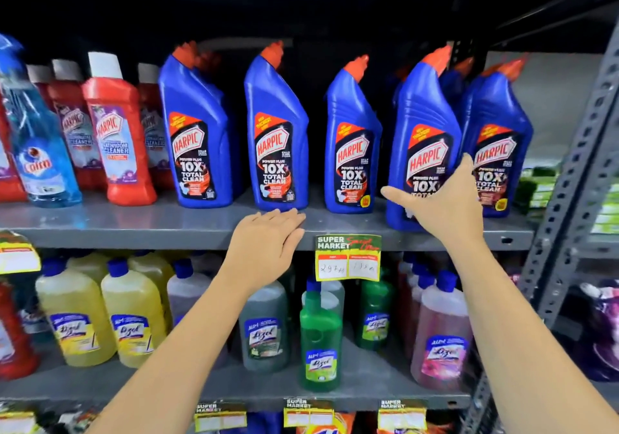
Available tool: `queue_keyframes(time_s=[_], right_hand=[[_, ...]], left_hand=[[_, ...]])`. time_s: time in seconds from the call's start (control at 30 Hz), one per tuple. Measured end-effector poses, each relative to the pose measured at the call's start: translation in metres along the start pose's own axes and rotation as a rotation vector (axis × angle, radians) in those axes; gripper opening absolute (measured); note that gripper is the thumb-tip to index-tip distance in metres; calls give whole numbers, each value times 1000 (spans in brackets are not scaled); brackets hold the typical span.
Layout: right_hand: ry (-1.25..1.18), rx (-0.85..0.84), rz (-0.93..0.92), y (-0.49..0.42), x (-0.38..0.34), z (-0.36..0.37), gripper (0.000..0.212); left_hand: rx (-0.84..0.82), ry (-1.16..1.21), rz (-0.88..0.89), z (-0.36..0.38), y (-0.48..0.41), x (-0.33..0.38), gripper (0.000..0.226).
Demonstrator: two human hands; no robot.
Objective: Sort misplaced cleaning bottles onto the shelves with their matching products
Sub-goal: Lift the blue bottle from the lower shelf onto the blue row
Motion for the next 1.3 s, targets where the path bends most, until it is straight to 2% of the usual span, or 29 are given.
queue_keyframes(time_s=[0.43,1.13,1.3], right_hand=[[134,42,36,-36,8,26,125],[7,-45,12,-54,26,29,128],[-29,-8,34,-44,26,28,130]], left_hand=[[11,-22,-1,1,0,-1,51],[53,-64,9,7,0,-2,47],[142,-58,3,9,2,0,45]])
Point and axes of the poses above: each hand's wrist, its own y-axis away from the middle knuckle, its own z-axis out of the palm, x = y × z, the point moved 1 cm from there along -y, towards the middle knuckle, and after that the axes turned 10 degrees about z, right-handed, at the moved point
